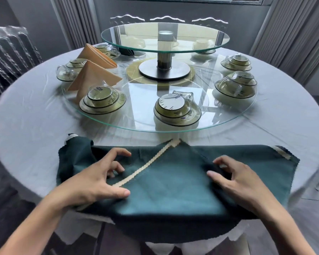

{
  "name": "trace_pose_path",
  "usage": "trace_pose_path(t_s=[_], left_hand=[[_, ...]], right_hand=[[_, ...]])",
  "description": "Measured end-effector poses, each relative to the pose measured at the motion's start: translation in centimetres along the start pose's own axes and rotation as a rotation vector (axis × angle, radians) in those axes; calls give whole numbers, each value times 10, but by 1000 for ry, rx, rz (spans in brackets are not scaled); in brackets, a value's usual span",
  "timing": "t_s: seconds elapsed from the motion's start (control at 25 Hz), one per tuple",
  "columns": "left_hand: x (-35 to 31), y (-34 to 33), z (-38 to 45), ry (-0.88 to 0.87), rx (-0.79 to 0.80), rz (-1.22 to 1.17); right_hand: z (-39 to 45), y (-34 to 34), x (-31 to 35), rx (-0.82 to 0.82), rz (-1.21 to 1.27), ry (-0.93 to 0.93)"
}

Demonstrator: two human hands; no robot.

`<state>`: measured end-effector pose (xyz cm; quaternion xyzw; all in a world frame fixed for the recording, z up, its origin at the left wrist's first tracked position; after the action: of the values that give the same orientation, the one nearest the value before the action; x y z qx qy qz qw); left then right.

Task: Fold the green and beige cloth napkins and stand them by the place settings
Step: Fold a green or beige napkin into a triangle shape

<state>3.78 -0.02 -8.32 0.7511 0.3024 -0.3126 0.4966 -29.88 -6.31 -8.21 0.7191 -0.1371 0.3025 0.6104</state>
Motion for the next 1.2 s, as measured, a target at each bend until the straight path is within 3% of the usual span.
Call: trace_pose_path(t_s=[0.12, 0.2, 0.32, 0.4, 0.52, 0.6, 0.68, 0.88, 1.04, 1.2], left_hand=[[-7, -11, -12, -152, 217, -47], [-19, -9, -13, -239, 180, 57], [-51, 24, 0, -343, -58, 109], [-92, 63, 21, -433, -333, 219], [-145, 126, 80, -299, -647, 433], [-152, 142, 114, -135, -599, 544], [-145, 131, 126, -76, -550, 629], [-89, 26, 73, -444, -396, 527], [-23, -42, 22, -541, -162, 460], [16, -41, -19, -522, -32, 357]], right_hand=[[-16, 5, -8, 84, -54, 20], [-23, 16, 3, 39, 57, 56], [-2, 51, 34, -137, 91, 115], [42, 89, 70, -297, 7, 159], [138, 147, 112, -510, -163, 83], [178, 161, 122, -543, -234, 12], [182, 147, 121, -553, -291, 62], [101, 31, 79, -467, -247, 371], [34, -43, 40, -267, -137, 384], [5, -67, 15, -47, -303, 404]])
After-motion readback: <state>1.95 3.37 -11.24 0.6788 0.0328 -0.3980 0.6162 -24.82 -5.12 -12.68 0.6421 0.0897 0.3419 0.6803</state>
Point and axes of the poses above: each hand's wrist, its own z-axis towards the middle knuckle, its own y-axis out of the back of the hand, x = y × z, the point moved 4 cm from there along z, towards the middle knuckle, and after that the axes turned 4 degrees about x, right-handed, at the moved point
